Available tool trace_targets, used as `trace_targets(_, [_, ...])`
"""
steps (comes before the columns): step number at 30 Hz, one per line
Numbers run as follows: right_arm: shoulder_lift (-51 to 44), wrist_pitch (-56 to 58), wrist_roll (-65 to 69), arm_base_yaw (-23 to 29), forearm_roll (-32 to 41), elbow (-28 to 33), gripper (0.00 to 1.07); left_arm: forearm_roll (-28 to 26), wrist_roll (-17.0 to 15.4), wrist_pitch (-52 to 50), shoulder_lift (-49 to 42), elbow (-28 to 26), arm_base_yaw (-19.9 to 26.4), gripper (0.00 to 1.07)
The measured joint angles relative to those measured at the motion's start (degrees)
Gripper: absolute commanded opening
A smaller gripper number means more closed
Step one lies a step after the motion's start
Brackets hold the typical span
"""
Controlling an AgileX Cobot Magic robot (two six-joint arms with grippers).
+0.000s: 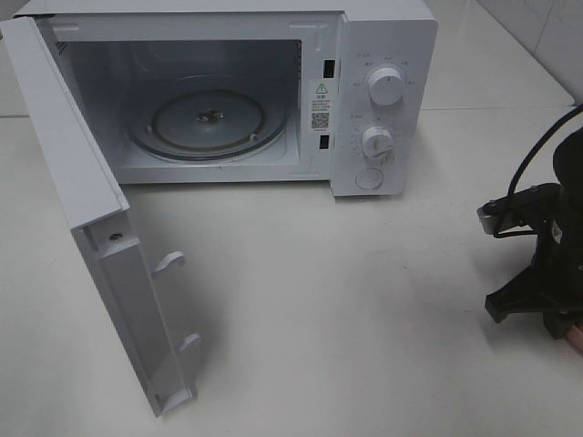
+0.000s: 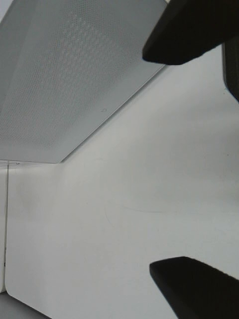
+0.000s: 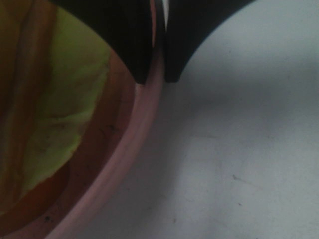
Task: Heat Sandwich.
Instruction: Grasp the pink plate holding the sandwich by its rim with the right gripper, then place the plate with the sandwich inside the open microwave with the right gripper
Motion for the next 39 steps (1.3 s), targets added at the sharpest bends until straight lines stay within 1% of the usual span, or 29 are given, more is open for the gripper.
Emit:
trace_targets(15, [-1.7, 3.4, 3.0, 0.1, -2.2, -1.0, 0.0, 0.0, 0.0, 0.0, 0.0, 0.0, 0.0, 1.0])
trace_targets(27, [-5.0, 8.8, 7.9, 5.0, -6.6, -1.0, 0.0, 0.0, 0.0, 0.0, 0.0, 0.0, 0.0, 1.0])
trace_targets(33, [-5.8, 11.2, 8.0, 7.0, -7.0, -1.0, 0.0, 0.0, 0.0, 0.0, 0.0, 0.0, 0.0, 1.0])
trace_targets(37, [-9.2, 13.0, 8.0, 9.7, -7.0, -1.0, 0.0, 0.0, 0.0, 0.0, 0.0, 0.0, 0.0, 1.0])
trace_targets(39, [-9.7, 13.5, 8.0, 10.1, -7.0, -1.0, 0.0, 0.0, 0.0, 0.0, 0.0, 0.0, 0.0, 1.0])
